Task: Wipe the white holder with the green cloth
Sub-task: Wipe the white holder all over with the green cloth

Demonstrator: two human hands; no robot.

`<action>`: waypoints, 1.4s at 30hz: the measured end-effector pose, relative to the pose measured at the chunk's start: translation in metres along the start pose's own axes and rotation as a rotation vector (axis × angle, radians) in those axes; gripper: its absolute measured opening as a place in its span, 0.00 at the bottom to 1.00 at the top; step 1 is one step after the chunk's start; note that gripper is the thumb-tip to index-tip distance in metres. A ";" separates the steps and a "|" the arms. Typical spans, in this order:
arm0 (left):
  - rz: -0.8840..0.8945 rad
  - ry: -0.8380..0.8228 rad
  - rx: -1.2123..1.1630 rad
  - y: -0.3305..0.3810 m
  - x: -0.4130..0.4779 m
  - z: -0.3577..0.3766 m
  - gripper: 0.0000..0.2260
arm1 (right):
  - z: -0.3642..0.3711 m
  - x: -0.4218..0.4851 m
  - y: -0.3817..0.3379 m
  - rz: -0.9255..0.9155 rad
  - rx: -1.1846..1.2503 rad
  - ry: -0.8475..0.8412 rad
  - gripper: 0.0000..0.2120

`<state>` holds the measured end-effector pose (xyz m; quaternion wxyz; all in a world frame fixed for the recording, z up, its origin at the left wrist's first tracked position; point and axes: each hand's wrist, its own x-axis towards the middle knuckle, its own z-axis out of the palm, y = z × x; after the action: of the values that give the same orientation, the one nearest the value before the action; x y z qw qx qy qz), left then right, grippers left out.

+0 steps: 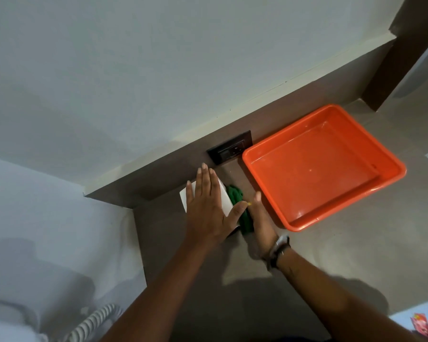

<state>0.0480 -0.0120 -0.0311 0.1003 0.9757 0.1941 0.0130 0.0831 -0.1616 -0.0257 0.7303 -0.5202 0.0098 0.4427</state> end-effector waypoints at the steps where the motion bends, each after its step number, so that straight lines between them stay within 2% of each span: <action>1: -0.003 -0.010 0.008 0.000 0.000 0.000 0.47 | 0.007 -0.002 0.001 0.045 0.061 -0.002 0.32; 3: -0.009 -0.026 0.028 -0.001 0.001 0.000 0.47 | 0.002 -0.005 0.016 0.051 0.110 -0.078 0.43; 4: -0.009 -0.031 0.028 -0.001 0.001 0.000 0.47 | -0.002 -0.004 0.019 0.045 0.069 -0.094 0.44; 6: -0.001 -0.028 0.023 0.000 0.000 -0.001 0.47 | -0.005 0.012 0.014 0.047 0.047 -0.101 0.39; 8: -0.001 -0.023 0.027 0.001 0.000 -0.002 0.47 | -0.009 0.038 0.008 0.066 -0.010 -0.011 0.36; 11: -0.005 -0.040 0.044 0.002 0.000 -0.004 0.47 | -0.023 0.050 0.011 -0.050 -0.008 0.018 0.23; 12: -0.009 -0.045 0.046 0.003 0.000 -0.005 0.48 | -0.021 0.048 0.012 -0.088 -0.039 0.003 0.22; 13: -0.015 -0.045 0.044 0.003 0.000 -0.005 0.48 | -0.015 0.044 0.013 -0.081 -0.065 -0.046 0.23; 16: -0.020 -0.050 0.038 0.002 0.001 -0.004 0.49 | -0.014 0.027 0.030 0.038 0.059 -0.126 0.39; 18: -0.021 -0.042 0.032 0.001 0.001 -0.003 0.49 | -0.020 0.005 0.044 0.028 0.016 -0.110 0.44; 20: -0.022 -0.031 0.002 -0.001 0.001 -0.001 0.49 | -0.022 -0.009 0.048 -0.008 -0.184 -0.048 0.40; 23: -0.029 -0.040 -0.033 -0.001 0.003 -0.002 0.46 | -0.016 -0.004 0.042 -0.061 -0.529 0.075 0.23; 25: -0.027 -0.043 -0.025 -0.002 0.001 -0.004 0.44 | -0.008 0.001 0.033 -0.107 -0.651 0.169 0.13; 27: -0.027 -0.076 -0.011 -0.001 0.001 -0.007 0.44 | -0.009 0.005 0.026 -0.099 -0.506 0.222 0.10; 30: -0.079 -0.178 -0.008 -0.005 0.005 -0.015 0.53 | -0.033 0.005 0.013 0.040 0.062 0.260 0.14; 33: 0.009 -0.354 0.014 -0.020 0.013 -0.031 0.60 | -0.061 -0.002 0.000 0.176 0.518 0.159 0.22; 35: 0.120 -0.422 0.096 -0.025 0.018 -0.041 0.62 | -0.073 -0.010 -0.009 0.151 0.621 0.057 0.22; 39: 0.180 -0.363 0.220 -0.018 0.025 -0.053 0.56 | -0.082 -0.011 -0.020 0.118 0.606 -0.086 0.18; 41: 0.021 -0.371 0.182 -0.010 0.022 -0.054 0.53 | -0.085 -0.008 -0.025 0.160 0.562 -0.110 0.17; 42: -0.160 -0.350 0.130 -0.007 0.019 -0.053 0.51 | -0.086 -0.007 -0.027 0.168 0.529 -0.105 0.17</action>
<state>0.0598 0.0115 0.0195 0.0698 0.9491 0.2508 -0.1774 0.1348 -0.2341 -0.0412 0.8010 -0.2853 0.1304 0.5099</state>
